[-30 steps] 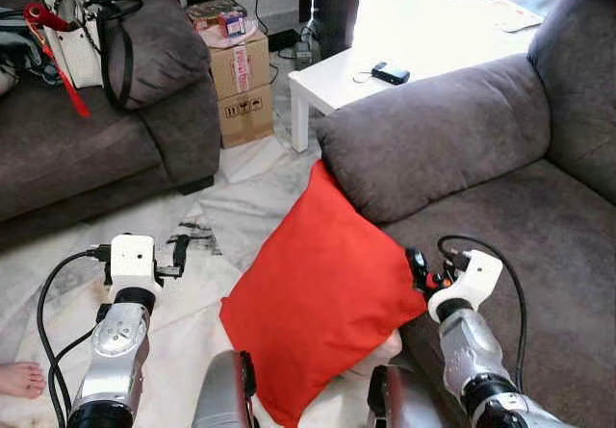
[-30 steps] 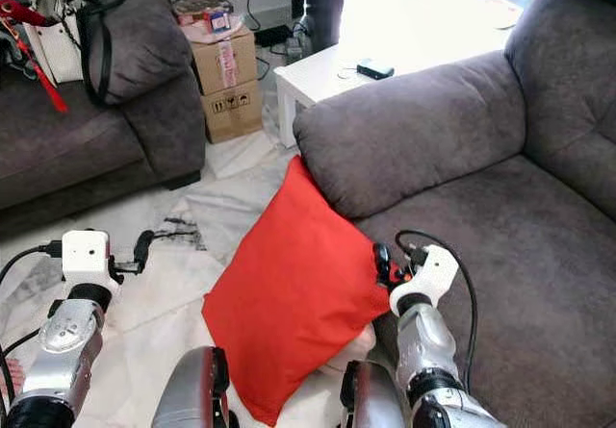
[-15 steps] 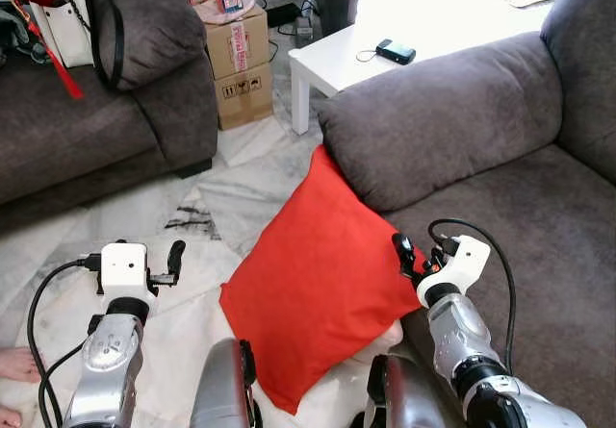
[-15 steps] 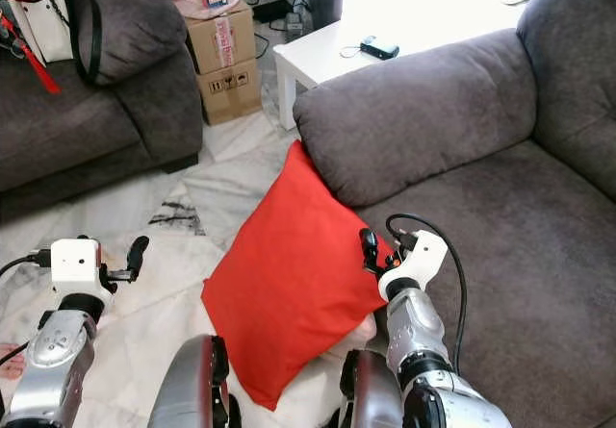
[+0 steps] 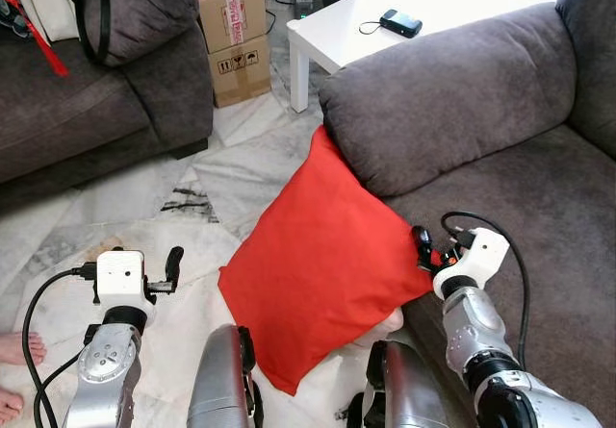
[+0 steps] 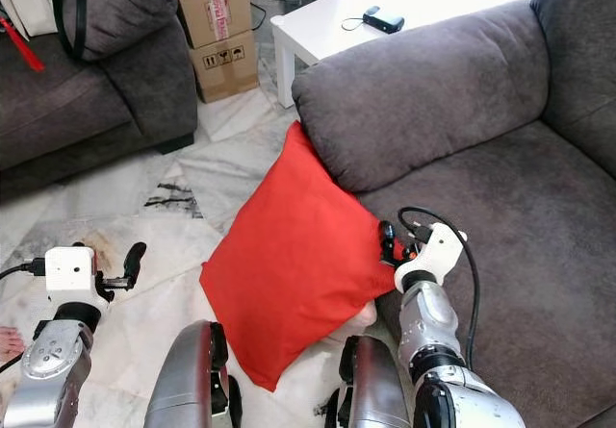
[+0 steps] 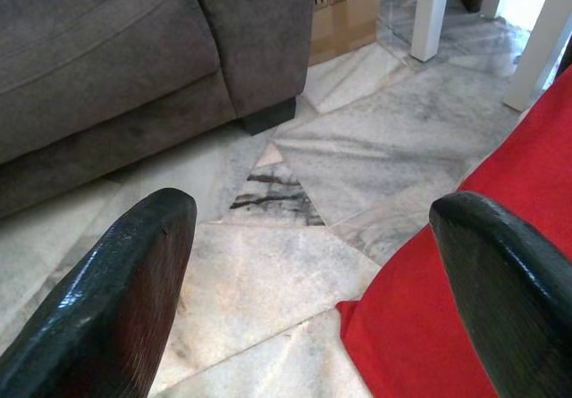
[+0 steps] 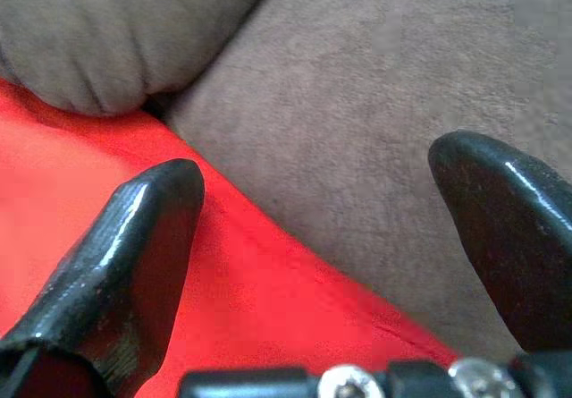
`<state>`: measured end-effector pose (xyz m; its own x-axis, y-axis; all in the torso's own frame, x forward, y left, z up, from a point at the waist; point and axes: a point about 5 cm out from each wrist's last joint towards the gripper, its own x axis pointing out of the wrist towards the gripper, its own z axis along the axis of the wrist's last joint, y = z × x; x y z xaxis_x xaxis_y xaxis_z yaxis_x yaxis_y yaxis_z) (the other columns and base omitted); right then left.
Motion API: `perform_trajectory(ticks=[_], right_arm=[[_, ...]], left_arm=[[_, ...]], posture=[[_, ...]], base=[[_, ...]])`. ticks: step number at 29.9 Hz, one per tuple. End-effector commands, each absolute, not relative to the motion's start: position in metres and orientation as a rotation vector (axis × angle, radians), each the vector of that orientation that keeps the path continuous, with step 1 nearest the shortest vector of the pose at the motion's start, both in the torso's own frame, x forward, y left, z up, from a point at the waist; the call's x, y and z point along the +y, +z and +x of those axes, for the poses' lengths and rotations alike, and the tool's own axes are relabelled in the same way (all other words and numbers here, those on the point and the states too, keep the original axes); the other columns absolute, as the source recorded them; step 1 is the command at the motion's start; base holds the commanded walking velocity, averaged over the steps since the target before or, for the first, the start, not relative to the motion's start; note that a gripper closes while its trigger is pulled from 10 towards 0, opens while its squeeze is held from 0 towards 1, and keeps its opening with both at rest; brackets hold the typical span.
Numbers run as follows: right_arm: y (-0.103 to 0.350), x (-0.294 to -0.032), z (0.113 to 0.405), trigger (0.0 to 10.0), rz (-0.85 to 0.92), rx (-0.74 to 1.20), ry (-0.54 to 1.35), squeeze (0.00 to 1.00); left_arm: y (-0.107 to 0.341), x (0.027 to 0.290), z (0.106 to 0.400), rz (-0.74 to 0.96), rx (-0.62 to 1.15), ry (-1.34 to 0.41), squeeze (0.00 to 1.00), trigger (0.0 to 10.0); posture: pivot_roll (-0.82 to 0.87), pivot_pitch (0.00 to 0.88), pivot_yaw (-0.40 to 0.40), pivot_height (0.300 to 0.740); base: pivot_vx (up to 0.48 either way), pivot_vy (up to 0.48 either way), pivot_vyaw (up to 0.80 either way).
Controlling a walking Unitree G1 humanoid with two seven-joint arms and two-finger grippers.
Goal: Move the pillow to the sofa from floor
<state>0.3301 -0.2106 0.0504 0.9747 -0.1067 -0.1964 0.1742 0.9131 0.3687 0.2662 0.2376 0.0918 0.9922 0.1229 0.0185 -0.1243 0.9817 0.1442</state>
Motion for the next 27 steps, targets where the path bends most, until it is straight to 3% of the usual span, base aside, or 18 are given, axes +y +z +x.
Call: perform_trajectory(ticks=[1,5,21,27], right_arm=[[0.043,-0.218,0.324,10.0,0.443,0.203,-0.175,0.00],[0.037,-0.216,0.319,10.0,0.543,0.218,-0.101,0.00],[0.004,-0.235,0.282,10.0,0.520,0.335,-0.061,0.00],[-0.004,-0.226,0.276,10.0,0.628,0.331,-0.065,0.00]], left_arm=[[0.086,0.239,0.262,0.140,0.024,0.126,0.00,10.0],[0.086,0.239,0.262,0.138,0.030,0.123,0.00,10.0],[0.086,0.245,0.264,0.143,0.050,0.108,0.00,10.0],[0.085,0.245,0.263,0.145,0.062,0.097,0.00,10.0]], posture=[[0.18,0.290,-0.029,0.592],[0.18,0.287,-0.027,0.592],[0.18,0.274,0.000,0.592],[0.18,0.280,0.015,0.592]], base=[[0.000,0.000,0.00],[0.000,0.000,0.00],[0.000,0.000,0.00],[0.000,0.000,0.00]])
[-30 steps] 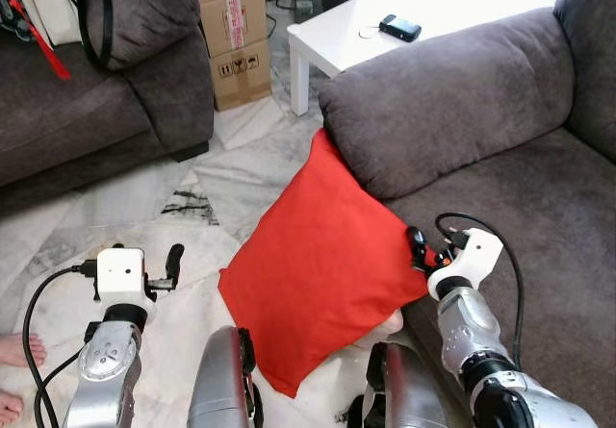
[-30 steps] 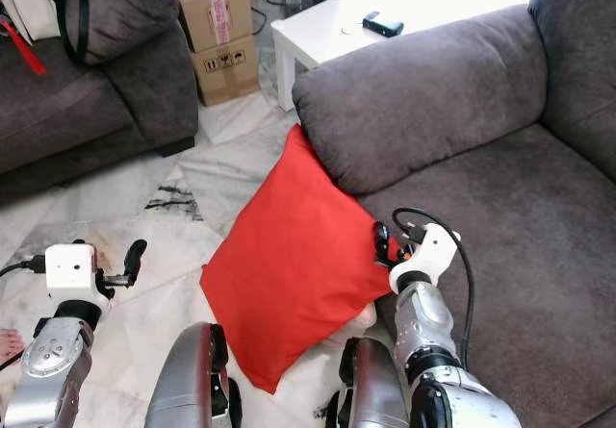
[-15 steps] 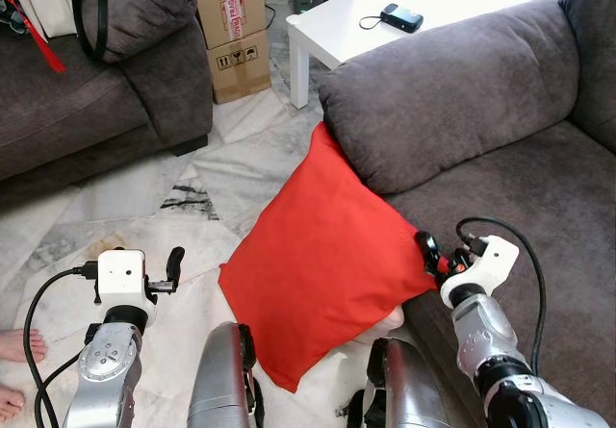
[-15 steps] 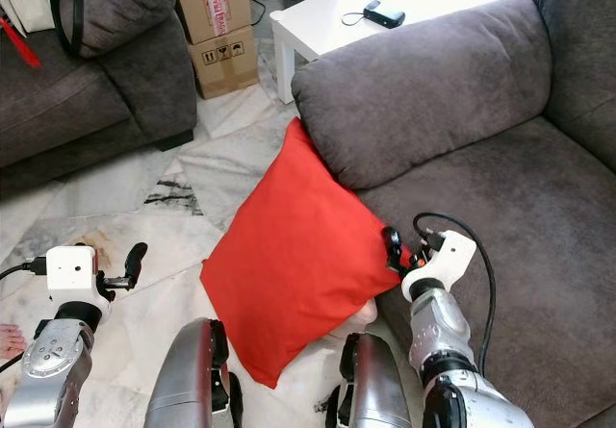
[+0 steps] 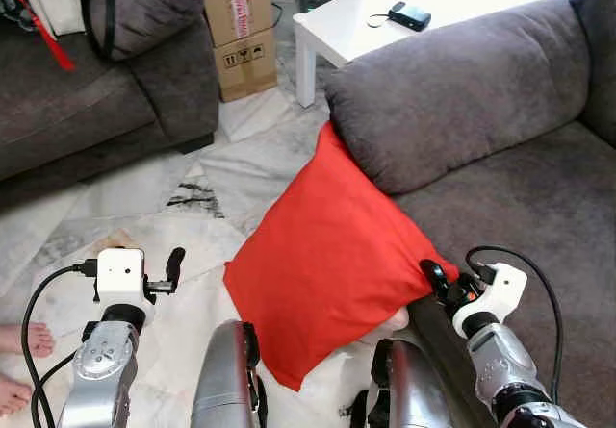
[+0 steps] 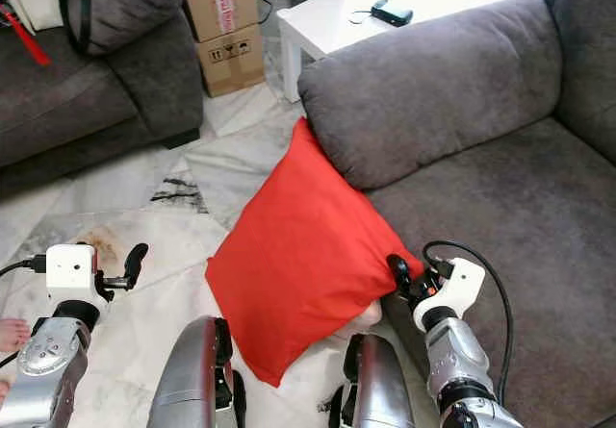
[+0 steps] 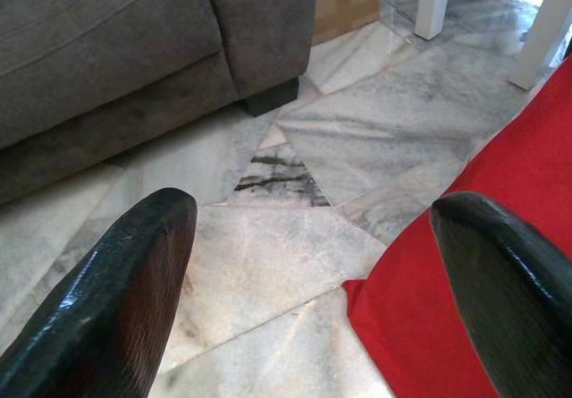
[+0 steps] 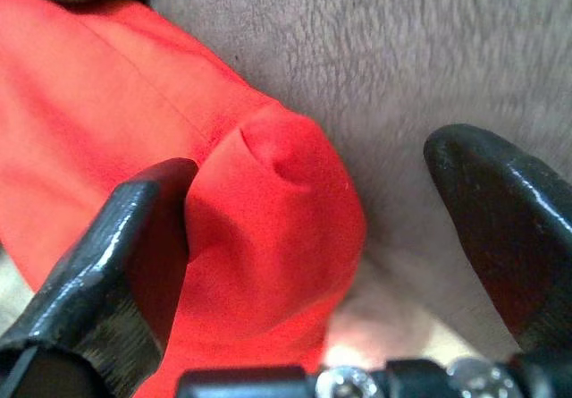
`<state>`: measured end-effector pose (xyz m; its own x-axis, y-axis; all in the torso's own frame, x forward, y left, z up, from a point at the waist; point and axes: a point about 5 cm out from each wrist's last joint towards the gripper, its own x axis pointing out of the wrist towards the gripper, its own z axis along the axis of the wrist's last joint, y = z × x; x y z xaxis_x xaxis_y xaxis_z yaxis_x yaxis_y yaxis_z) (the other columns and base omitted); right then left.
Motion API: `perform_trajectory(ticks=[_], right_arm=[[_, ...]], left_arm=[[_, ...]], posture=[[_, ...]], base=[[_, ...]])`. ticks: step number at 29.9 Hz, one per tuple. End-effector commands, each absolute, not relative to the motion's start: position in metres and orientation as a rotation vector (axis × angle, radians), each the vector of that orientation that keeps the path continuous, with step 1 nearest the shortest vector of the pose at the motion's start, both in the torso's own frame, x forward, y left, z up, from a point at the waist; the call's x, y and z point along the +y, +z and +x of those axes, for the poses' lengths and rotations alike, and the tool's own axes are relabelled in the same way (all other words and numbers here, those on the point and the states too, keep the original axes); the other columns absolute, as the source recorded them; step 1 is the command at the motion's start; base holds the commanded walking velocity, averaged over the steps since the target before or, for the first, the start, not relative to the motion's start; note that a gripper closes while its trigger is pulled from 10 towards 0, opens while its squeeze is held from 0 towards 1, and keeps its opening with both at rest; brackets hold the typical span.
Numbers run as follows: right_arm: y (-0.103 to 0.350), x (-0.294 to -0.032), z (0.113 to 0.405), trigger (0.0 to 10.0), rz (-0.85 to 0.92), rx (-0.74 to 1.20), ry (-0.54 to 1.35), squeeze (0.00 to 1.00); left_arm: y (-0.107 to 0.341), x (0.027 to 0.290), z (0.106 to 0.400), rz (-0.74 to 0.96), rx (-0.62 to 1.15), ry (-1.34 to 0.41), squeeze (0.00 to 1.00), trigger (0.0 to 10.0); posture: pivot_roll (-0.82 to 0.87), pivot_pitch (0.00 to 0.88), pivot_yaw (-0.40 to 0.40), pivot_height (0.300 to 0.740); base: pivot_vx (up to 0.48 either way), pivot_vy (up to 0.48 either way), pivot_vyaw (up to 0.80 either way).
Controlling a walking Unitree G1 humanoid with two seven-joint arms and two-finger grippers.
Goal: Move the pillow to the sofa from floor
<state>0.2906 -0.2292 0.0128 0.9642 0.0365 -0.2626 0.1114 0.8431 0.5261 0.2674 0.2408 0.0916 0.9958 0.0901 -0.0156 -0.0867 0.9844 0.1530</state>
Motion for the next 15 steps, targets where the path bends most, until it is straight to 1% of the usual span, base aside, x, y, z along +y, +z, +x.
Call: perform_trajectory(ticks=[1,2,6,8,12,15], right_arm=[[-0.004,-0.226,0.276,10.0,0.628,0.331,-0.065,0.00],[-0.005,-0.222,0.276,10.0,0.710,0.313,-0.069,0.00],[-0.003,-0.211,0.278,10.0,0.842,0.259,-0.022,0.00],[-0.001,-0.206,0.279,10.0,0.879,0.237,0.020,0.00],[-0.001,-0.199,0.279,10.0,0.894,0.230,0.069,0.00],[-0.003,-0.196,0.278,10.0,0.903,0.239,0.067,0.00]], left_arm=[[0.085,0.245,0.263,0.145,0.062,0.097,0.00,10.0],[0.085,0.245,0.264,0.139,0.062,0.095,0.00,10.0],[0.087,0.246,0.265,0.126,0.056,0.099,0.00,10.0],[0.087,0.246,0.265,0.123,0.058,0.100,0.00,10.0],[0.085,0.247,0.263,0.121,0.064,0.099,0.00,10.0],[0.085,0.246,0.262,0.120,0.066,0.098,0.00,10.0]], posture=[[0.18,0.280,0.015,0.592],[0.19,0.281,0.016,0.592],[0.19,0.285,0.019,0.592],[0.19,0.284,0.019,0.592],[0.19,0.284,0.019,0.592],[0.20,0.290,0.021,0.592]], base=[[0.000,0.000,0.00],[0.000,0.000,0.00],[0.000,0.000,0.00],[0.000,0.000,0.00],[0.000,0.000,0.00],[0.000,0.000,0.00]])
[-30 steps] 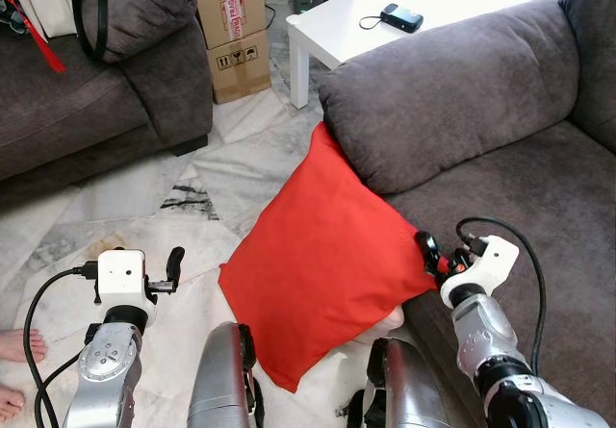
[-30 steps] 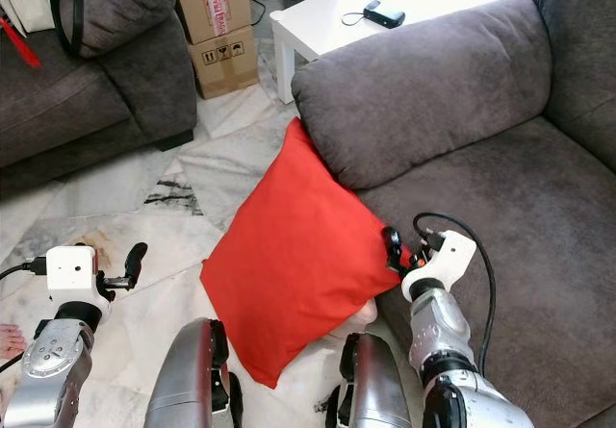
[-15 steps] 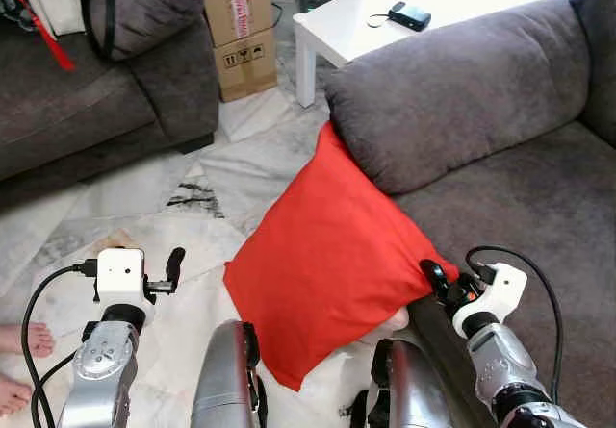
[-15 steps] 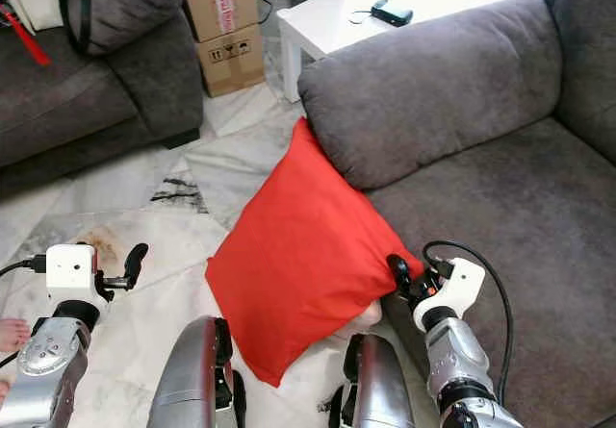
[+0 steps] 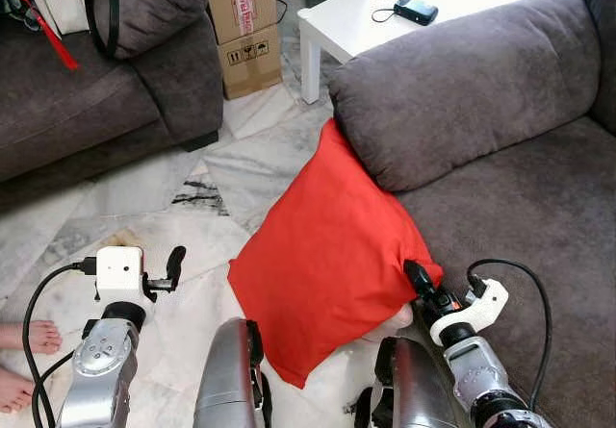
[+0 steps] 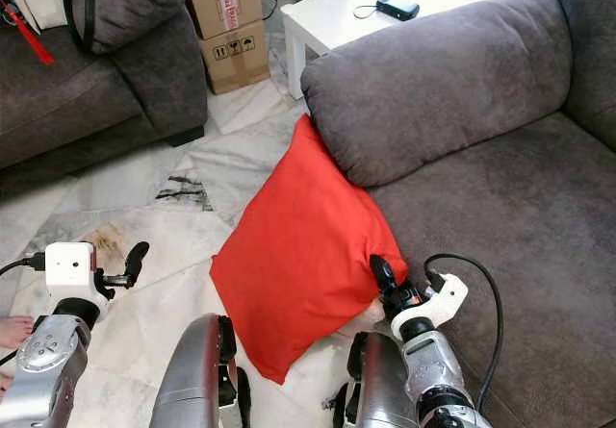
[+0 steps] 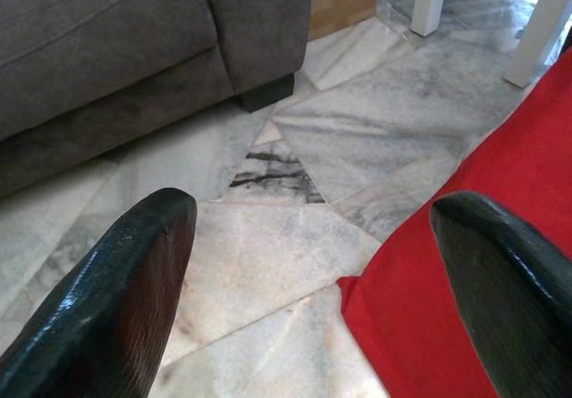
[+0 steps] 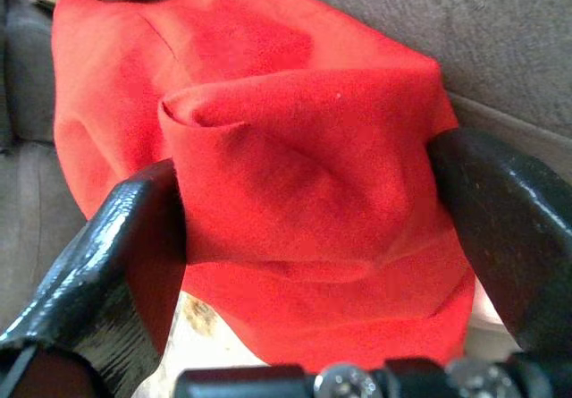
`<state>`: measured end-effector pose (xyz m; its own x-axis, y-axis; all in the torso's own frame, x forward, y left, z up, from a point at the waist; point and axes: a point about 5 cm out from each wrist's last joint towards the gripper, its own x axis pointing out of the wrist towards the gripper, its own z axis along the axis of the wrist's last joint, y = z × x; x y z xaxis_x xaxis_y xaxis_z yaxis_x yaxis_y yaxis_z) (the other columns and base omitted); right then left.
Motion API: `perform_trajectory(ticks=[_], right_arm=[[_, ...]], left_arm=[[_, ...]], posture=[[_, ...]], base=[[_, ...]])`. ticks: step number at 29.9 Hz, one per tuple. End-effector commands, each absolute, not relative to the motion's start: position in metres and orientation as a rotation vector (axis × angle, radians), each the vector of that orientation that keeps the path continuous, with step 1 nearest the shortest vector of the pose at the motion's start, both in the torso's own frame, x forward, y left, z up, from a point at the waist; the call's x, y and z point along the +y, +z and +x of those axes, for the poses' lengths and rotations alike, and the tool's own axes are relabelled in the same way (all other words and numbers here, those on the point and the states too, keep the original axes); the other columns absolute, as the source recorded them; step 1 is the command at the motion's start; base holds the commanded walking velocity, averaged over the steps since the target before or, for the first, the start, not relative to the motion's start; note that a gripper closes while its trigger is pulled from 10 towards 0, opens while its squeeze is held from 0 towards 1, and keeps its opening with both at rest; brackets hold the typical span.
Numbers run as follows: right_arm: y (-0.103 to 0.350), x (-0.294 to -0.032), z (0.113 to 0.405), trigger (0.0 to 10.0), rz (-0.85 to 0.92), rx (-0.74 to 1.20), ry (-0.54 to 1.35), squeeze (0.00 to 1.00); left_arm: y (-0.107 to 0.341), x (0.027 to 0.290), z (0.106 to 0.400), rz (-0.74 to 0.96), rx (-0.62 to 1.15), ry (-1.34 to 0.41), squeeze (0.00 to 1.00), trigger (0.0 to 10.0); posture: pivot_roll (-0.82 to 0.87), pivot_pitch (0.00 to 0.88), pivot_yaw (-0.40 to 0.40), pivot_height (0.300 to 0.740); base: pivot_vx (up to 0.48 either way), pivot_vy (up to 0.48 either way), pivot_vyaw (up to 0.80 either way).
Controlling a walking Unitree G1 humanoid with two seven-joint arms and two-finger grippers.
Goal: Move the pillow to the sofa from floor
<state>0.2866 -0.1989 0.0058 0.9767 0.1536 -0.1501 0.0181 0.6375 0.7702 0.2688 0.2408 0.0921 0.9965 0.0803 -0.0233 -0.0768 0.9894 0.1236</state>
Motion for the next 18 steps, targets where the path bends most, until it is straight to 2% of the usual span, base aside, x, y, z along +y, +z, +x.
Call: perform_trajectory(ticks=[1,18], right_arm=[[-0.003,-0.196,0.278,10.0,0.903,0.239,0.067,0.00],[-0.005,-0.174,0.283,10.0,0.917,0.258,0.002,0.00]], left_arm=[[0.085,0.246,0.262,0.120,0.066,0.098,0.00,10.0],[0.086,0.242,0.261,0.117,0.063,0.098,0.00,10.0]], posture=[[0.20,0.290,0.021,0.592],[0.21,0.308,0.013,0.592]], base=[[0.000,0.000,0.00],[0.000,0.000,0.00]])
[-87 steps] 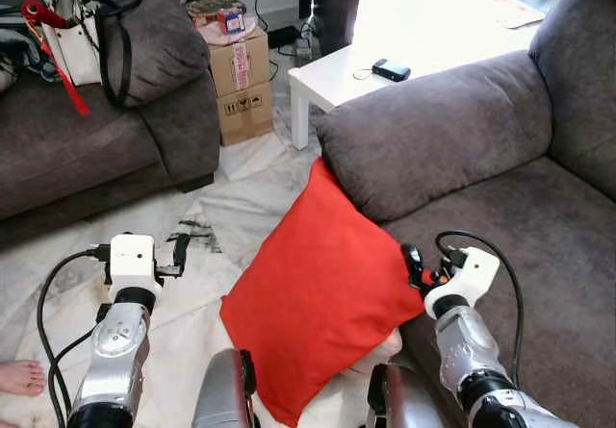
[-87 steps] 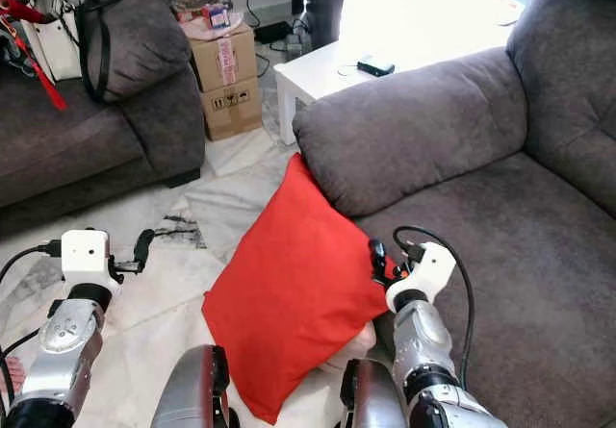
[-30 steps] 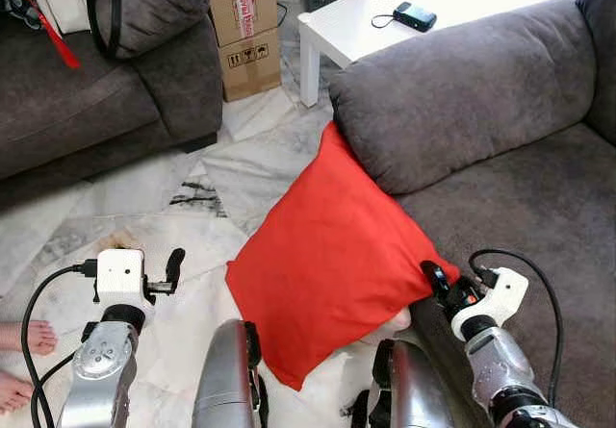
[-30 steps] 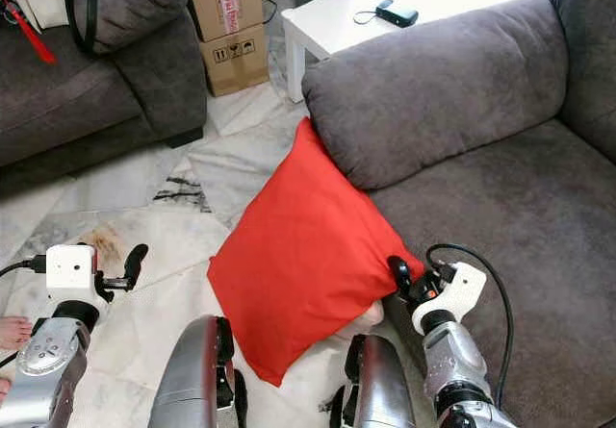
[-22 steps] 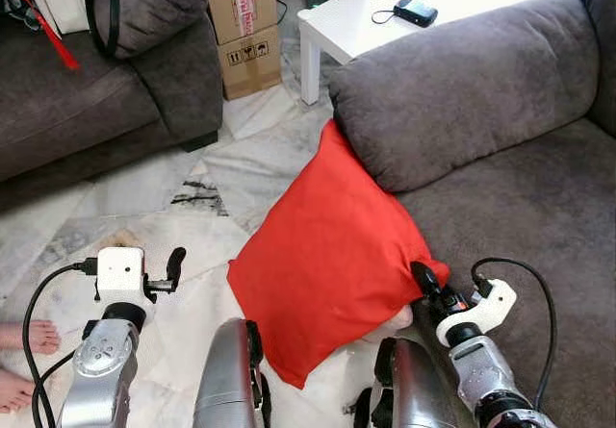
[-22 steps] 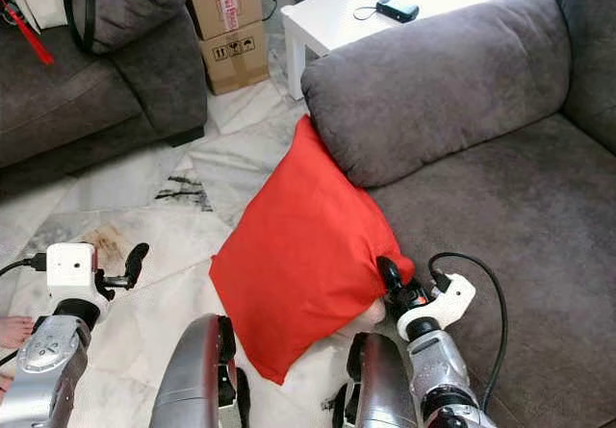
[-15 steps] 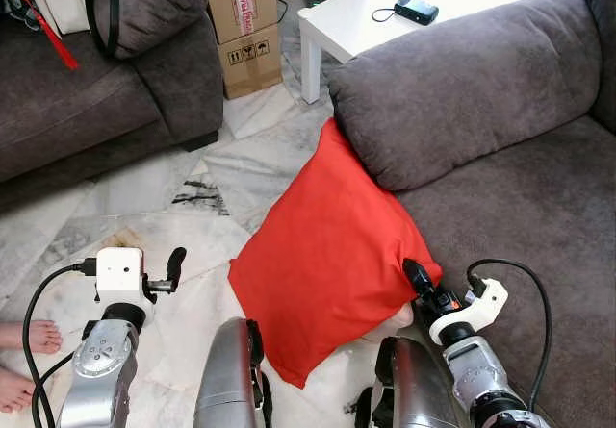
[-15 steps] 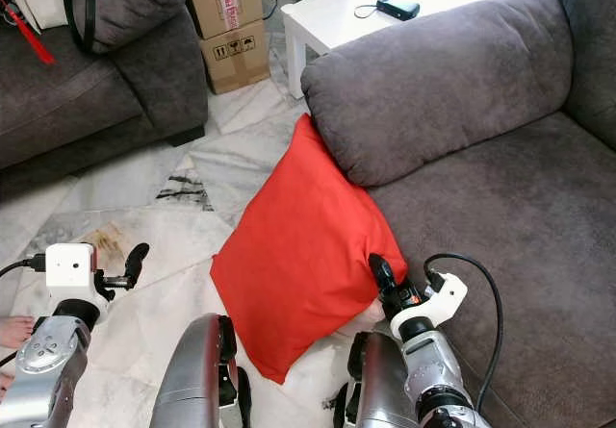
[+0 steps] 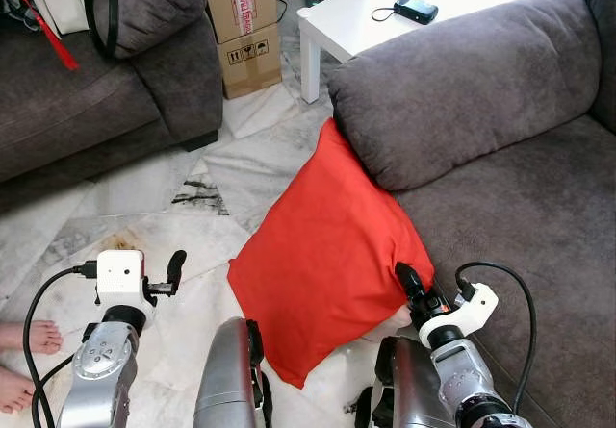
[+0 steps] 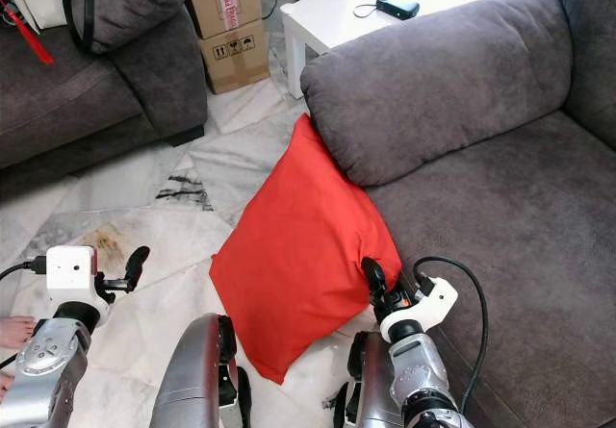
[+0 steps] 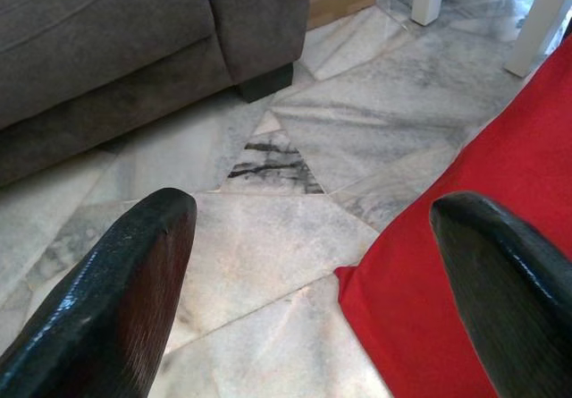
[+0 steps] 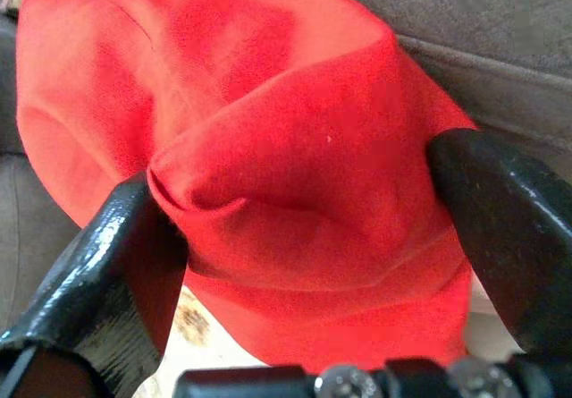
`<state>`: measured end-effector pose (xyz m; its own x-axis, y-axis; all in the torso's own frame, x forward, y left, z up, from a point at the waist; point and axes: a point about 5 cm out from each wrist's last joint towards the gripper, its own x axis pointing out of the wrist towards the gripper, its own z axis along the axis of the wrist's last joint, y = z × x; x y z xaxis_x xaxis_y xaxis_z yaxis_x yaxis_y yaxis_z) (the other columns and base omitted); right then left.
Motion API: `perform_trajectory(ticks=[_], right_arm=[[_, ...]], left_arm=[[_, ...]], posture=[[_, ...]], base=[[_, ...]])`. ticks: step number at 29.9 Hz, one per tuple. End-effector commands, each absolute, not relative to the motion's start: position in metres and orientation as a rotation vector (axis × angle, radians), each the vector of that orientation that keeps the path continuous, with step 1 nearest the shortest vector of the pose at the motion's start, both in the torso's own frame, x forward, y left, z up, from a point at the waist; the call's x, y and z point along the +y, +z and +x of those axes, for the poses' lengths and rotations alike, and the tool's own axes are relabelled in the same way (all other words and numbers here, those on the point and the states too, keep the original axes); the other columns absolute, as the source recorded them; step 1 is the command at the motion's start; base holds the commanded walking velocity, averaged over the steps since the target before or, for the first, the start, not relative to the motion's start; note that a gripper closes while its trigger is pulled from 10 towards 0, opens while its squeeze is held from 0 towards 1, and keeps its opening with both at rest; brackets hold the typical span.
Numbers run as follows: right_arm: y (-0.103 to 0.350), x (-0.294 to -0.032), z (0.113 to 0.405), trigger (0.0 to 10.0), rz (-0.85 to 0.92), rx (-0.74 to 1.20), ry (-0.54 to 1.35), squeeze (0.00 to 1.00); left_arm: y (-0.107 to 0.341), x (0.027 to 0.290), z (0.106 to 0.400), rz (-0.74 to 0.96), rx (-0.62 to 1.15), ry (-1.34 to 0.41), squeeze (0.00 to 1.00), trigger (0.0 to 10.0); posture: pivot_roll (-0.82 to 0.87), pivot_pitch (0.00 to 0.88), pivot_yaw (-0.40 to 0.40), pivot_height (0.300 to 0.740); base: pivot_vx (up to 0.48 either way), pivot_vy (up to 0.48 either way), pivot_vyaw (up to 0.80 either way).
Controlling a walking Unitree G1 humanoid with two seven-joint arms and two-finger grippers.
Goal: Move the pillow to the sofa from floor
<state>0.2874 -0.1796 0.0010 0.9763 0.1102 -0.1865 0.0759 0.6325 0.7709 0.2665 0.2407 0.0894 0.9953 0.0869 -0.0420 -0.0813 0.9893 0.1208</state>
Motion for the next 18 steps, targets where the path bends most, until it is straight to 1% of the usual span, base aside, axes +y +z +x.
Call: perform_trajectory(ticks=[1,7,11,14,18], right_arm=[[-0.004,-0.172,0.285,10.0,0.930,0.251,-0.002,0.00],[-0.002,-0.169,0.289,10.0,0.939,0.255,0.001,0.00],[-0.005,-0.161,0.287,10.0,0.923,0.312,0.025,0.00],[-0.010,-0.147,0.284,10.0,0.871,0.402,0.083,0.00],[-0.010,-0.143,0.284,10.0,0.857,0.414,0.092,0.00]], left_arm=[[0.086,0.242,0.261,0.117,0.063,0.101,0.00,10.0],[0.086,0.242,0.262,0.116,0.060,0.101,0.00,10.0],[0.086,0.242,0.262,0.117,0.061,0.104,0.00,10.0],[0.086,0.243,0.261,0.118,0.065,0.106,0.00,10.0],[0.085,0.242,0.260,0.118,0.068,0.106,0.00,10.0]], posture=[[0.21,0.306,0.011,0.592],[0.21,0.302,0.007,0.592],[0.21,0.306,0.006,0.592],[0.20,0.310,0.006,0.592],[0.20,0.313,0.004,0.592]], base=[[0.000,0.000,0.00],[0.000,0.000,0.00],[0.000,0.000,0.00],[0.000,0.000,0.00],[0.000,0.000,0.00]])
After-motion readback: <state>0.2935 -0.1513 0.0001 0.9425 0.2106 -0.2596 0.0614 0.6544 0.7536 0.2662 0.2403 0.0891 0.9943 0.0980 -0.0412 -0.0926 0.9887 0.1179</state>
